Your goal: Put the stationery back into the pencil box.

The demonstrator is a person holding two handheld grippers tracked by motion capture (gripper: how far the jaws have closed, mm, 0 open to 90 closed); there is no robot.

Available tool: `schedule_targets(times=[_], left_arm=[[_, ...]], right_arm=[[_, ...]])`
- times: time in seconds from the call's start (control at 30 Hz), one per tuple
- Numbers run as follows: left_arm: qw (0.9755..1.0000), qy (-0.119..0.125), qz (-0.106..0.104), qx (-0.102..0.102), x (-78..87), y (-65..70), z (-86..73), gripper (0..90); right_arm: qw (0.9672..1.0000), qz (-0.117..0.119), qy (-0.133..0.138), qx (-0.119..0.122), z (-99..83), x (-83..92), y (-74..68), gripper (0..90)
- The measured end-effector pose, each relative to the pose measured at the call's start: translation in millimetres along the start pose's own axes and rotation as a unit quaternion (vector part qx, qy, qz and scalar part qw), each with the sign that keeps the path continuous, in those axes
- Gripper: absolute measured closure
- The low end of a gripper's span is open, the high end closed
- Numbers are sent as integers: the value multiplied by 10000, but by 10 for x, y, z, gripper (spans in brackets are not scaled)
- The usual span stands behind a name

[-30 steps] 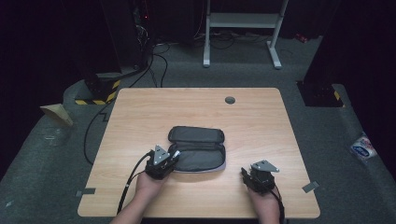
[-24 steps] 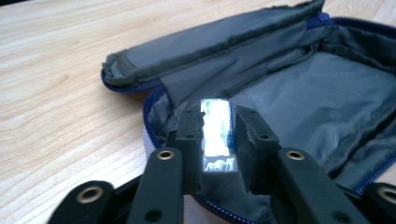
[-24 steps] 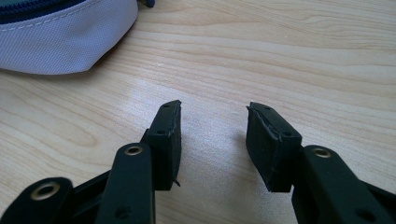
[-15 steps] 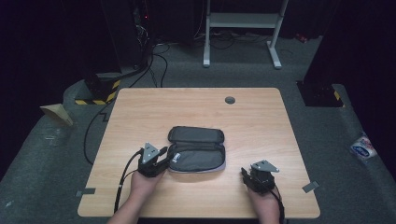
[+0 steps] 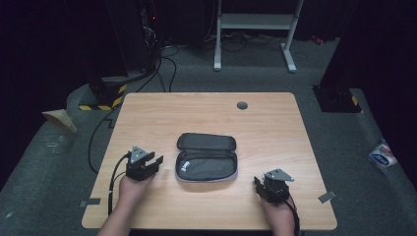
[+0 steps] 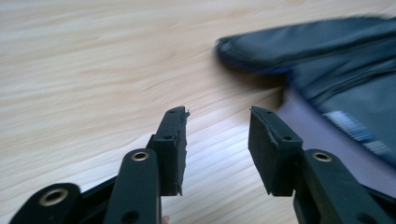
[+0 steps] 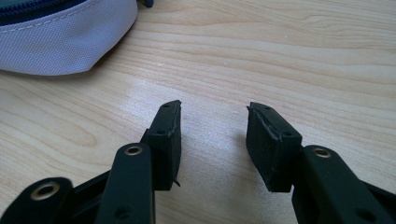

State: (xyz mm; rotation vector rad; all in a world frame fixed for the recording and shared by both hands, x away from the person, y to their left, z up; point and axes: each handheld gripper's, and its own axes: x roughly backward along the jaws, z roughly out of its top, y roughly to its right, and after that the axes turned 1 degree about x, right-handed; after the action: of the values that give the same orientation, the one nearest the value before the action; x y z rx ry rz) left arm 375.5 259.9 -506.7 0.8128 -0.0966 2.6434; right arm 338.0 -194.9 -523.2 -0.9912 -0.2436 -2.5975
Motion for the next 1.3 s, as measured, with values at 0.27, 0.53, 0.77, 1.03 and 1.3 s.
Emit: schedule_targets(times=[0.27, 0.53, 0.77, 1.03, 1.3], left_arm=[[9986, -349, 370, 110, 33, -302, -149, 454], [9971, -611, 433, 151, 133, -454, -314, 386], [9976, -662, 149, -119, 291, -415, -441, 301], [9968, -768, 201, -89, 422, -385, -540, 152], [9968, -772, 182, -85, 401, -383, -525, 153]], right_arm=[[10000, 6, -6, -3, -2, 3, 0, 551], [10000, 3, -9, -11, -3, 4, 0, 551], [10000, 12, -11, -9, -3, 4, 0, 547], [10000, 12, 1, 43, -3, 3, 2, 547], [10000, 3, -1, 33, -1, 1, -1, 542]])
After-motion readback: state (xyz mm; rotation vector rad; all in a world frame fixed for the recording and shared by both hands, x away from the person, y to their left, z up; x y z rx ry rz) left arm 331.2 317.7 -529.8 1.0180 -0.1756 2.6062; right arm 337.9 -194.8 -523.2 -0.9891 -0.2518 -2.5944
